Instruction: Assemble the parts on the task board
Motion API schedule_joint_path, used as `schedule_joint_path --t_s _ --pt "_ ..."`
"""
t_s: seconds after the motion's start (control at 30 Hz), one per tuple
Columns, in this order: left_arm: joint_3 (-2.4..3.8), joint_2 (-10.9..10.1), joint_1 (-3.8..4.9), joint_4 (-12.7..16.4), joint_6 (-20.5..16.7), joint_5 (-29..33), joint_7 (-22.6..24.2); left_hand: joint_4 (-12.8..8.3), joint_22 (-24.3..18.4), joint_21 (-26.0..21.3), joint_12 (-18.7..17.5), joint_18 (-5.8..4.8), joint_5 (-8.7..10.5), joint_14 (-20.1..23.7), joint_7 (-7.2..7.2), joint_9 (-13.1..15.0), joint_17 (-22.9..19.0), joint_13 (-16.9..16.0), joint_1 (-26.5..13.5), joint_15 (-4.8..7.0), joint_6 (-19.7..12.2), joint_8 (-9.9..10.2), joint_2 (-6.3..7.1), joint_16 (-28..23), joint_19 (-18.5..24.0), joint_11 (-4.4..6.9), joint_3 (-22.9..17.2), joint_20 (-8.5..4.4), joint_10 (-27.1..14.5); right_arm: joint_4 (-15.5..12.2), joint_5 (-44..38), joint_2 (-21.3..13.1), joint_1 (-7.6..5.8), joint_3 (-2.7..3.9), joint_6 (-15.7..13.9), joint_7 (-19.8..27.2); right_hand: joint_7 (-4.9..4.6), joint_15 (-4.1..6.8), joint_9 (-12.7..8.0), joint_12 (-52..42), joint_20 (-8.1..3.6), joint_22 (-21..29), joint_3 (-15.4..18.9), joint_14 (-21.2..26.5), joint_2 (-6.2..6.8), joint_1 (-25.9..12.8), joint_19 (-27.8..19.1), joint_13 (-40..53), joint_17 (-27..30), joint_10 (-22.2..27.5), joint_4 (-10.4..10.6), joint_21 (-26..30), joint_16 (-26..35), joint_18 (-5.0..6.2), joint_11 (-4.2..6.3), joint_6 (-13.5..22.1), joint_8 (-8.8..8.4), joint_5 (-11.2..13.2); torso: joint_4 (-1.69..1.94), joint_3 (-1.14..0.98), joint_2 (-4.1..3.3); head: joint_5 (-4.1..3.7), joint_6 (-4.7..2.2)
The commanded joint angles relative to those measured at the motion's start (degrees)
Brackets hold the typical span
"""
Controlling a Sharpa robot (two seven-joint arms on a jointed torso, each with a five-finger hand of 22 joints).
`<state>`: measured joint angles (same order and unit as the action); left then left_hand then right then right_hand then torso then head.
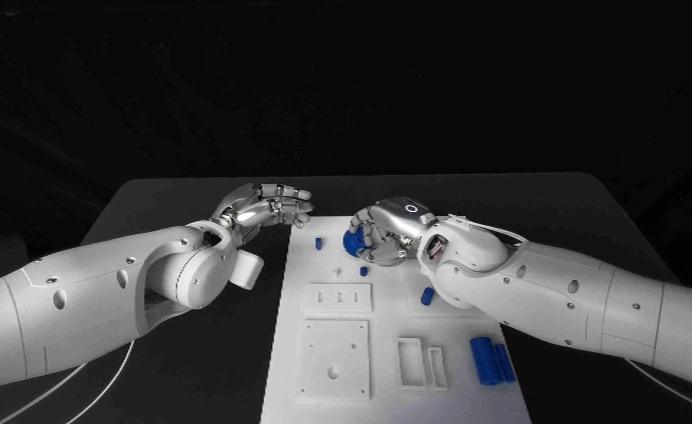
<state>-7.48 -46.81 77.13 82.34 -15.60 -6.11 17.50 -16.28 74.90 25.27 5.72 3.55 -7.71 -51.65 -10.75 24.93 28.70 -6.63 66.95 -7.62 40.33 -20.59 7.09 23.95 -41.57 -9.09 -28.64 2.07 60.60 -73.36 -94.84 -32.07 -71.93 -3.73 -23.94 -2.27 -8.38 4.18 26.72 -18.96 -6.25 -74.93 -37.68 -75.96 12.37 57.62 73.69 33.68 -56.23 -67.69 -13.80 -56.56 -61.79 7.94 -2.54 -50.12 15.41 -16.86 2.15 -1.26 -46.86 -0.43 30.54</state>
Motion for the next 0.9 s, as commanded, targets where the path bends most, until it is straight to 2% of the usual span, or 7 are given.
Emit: schedule_joint_path --t_s 0.03,0.23,0.4,0.53,0.63,0.9 --pt "0.04 0.10 0.07 0.03 0.99 0.04 0.46 -0.09 1.10 0.36 -0.24 0.84 -0.09 0.21 -1.49 -0.09 0.07 0.07 -0.39 -0.21 -0.46 0.31 -0.02 -0.21 0.59 -0.28 -0.33 0.00 0.11 0.13 -1.23 -0.17 0.39 -0.23 1.29 -1.50 -0.47 -0.27 -0.16 0.32 -0.02 -0.29 0.26 -0.12 0.21 -0.03 0.30 0.01 0.13 -0.28 -0.28 0.34 -0.22 7.06 0.03 -0.05 -0.14 -0.02 0.04 0.01 0.00 0.05 0.00" --pt "0.04 0.12 0.07 -0.02 1.00 0.04 0.46 -0.11 1.10 0.36 -0.25 0.84 -0.09 0.21 -1.49 -0.09 0.07 0.07 -0.38 -0.21 -0.46 0.31 -0.02 -0.22 0.59 -0.27 -0.34 0.00 0.12 0.07 -1.58 -0.13 0.41 -0.23 0.49 -1.64 -0.73 -0.99 -0.25 4.65 0.12 -0.09 0.04 0.20 0.26 0.06 0.07 -2.43 0.83 2.89 -0.26 0.91 0.20 7.06 -0.74 0.07 0.10 -0.08 0.07 0.01 0.01 0.01 -0.08" --pt "0.04 0.12 0.07 0.00 0.92 0.04 0.46 -0.11 1.10 0.37 -0.26 0.84 -0.10 0.21 -1.49 -0.09 0.08 0.06 -0.37 -0.21 -0.46 0.31 -0.02 -0.23 0.60 -0.27 -0.35 0.00 0.12 0.25 -5.16 0.20 0.42 -0.22 -1.16 -2.50 -0.78 -1.02 -0.28 6.25 0.22 -0.09 -1.07 0.08 0.52 1.59 0.32 -3.84 1.19 1.66 -0.74 1.00 0.02 7.06 -0.77 -0.08 0.47 0.74 0.08 0.01 -0.02 0.07 0.00" --pt "0.04 0.28 0.07 -0.07 1.00 0.04 0.46 -0.10 1.10 0.37 -0.28 0.84 -0.10 0.21 -1.49 -0.09 0.09 0.06 -0.40 -0.22 -0.46 0.32 -0.03 -0.24 0.60 -0.27 -0.34 0.00 0.12 0.19 -6.40 0.27 0.42 -0.22 -1.28 -3.08 -0.54 -0.75 -0.29 6.34 0.37 -0.15 -2.69 -0.12 1.72 3.53 0.67 -4.10 1.28 0.13 -0.97 0.89 -0.30 7.06 -0.47 -0.41 0.78 2.19 0.08 0.00 0.00 0.12 -0.01" --pt "0.04 0.21 0.07 -0.01 0.98 0.04 0.46 -0.09 1.10 0.37 -0.28 0.84 -0.10 0.21 -1.49 -0.09 0.09 0.06 -0.41 -0.22 -0.46 0.32 -0.04 -0.24 0.60 -0.27 -0.34 0.00 0.11 0.09 -6.74 0.15 0.42 -0.22 -1.01 -3.29 -0.49 -0.56 -0.33 5.91 0.48 -0.20 -3.14 -0.14 2.10 4.04 0.81 -3.90 1.36 -0.98 -0.88 0.83 -0.42 7.06 -0.27 -0.50 0.88 2.69 0.12 0.02 0.00 0.14 0.02" --pt "0.04 0.10 0.07 0.01 0.94 0.04 0.46 -0.11 1.10 0.38 -0.30 0.84 -0.10 0.22 -1.49 -0.09 0.10 0.06 -0.41 -0.22 -0.46 0.32 -0.03 -0.25 0.61 -0.27 -0.34 0.00 0.11 0.06 -6.80 -0.07 0.42 -0.22 0.05 -3.57 -0.06 0.12 -0.60 1.49 0.56 -0.38 -1.64 -0.13 2.61 3.77 1.04 -0.65 1.61 -2.27 -0.93 0.73 -0.86 7.06 0.44 -0.25 0.87 2.45 0.01 -0.01 0.01 0.21 0.08"
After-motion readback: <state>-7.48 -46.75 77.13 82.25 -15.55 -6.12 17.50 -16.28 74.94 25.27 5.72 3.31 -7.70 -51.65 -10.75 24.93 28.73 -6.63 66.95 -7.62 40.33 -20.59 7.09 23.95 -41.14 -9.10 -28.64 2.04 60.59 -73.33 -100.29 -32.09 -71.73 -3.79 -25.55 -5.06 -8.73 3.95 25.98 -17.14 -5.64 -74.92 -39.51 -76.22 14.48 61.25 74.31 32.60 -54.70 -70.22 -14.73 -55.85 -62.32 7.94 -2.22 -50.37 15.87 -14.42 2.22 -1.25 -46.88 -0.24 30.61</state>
